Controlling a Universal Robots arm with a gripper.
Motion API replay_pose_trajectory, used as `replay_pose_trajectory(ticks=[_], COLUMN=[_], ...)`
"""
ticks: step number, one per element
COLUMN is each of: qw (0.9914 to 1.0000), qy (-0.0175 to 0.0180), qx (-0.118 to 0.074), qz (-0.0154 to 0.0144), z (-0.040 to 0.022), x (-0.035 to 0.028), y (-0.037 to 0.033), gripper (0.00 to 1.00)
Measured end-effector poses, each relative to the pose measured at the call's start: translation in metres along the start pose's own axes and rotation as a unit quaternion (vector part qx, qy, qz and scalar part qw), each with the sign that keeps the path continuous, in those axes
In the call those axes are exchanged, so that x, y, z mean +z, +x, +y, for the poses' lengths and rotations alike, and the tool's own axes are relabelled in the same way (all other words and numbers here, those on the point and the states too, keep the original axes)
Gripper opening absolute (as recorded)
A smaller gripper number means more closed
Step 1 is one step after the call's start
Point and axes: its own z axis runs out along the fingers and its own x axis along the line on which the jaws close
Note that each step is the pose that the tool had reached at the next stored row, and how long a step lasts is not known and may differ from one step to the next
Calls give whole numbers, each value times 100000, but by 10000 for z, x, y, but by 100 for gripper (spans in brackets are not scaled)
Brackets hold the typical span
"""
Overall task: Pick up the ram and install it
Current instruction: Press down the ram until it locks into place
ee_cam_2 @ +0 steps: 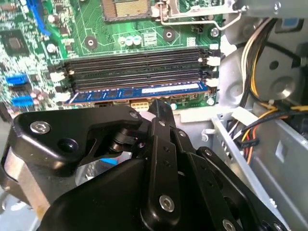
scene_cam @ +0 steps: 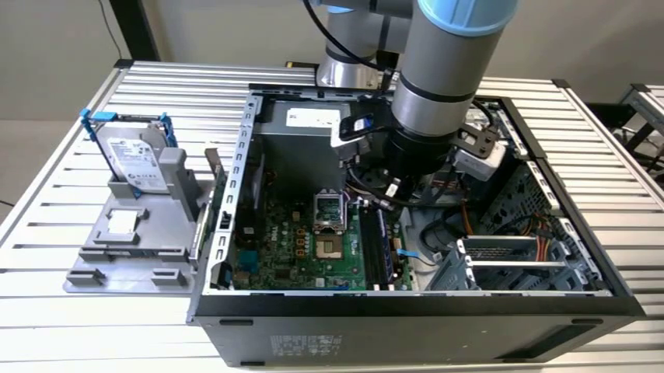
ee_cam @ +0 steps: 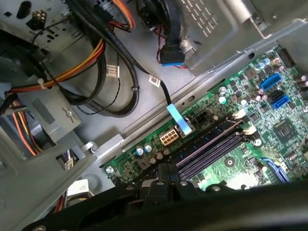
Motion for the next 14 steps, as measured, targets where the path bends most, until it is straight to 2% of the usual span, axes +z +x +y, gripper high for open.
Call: replay_pose_trajectory(ticks=[4,8,11,14], qw=[99951,99826,99659,99439], qy=[-20,-34,-54,-73], qx=[-3141,-5897,-8247,-10573], qz=[62,126,163,203], z=[-1,-3,-3,-7], x=[3,7,11,14], y=[-1,-2,-2,-5], gripper=[0,0,0,0])
